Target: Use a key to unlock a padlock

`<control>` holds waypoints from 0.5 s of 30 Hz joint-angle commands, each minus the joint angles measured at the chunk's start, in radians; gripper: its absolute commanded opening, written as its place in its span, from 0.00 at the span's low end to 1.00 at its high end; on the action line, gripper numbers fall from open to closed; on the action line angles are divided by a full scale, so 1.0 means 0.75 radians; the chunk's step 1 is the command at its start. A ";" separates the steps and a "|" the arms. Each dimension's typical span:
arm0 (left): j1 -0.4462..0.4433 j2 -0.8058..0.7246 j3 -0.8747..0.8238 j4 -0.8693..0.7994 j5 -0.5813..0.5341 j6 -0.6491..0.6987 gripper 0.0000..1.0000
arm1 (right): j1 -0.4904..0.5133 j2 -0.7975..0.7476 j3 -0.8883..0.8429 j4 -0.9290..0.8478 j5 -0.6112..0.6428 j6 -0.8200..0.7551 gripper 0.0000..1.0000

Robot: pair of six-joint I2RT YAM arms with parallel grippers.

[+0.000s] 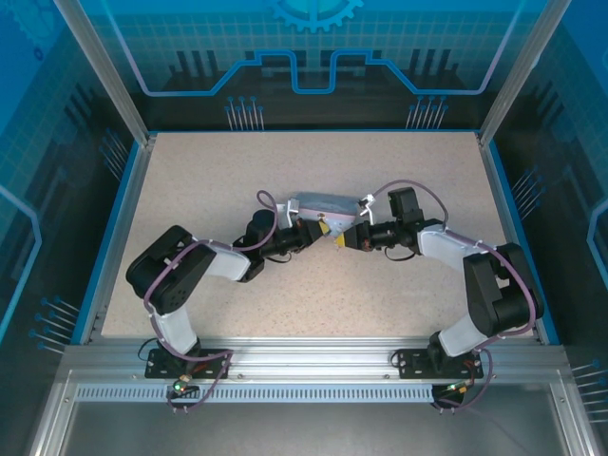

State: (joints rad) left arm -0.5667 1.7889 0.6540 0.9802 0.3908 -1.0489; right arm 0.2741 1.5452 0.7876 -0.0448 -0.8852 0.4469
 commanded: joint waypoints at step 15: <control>-0.017 0.021 0.048 0.175 0.026 -0.021 0.00 | 0.003 0.085 0.063 0.009 0.060 0.025 0.00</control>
State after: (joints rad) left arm -0.5732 1.8080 0.6605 1.0195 0.3904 -1.0687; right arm 0.2749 1.6012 0.8139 -0.0593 -0.8413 0.4496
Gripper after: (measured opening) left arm 0.111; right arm 0.058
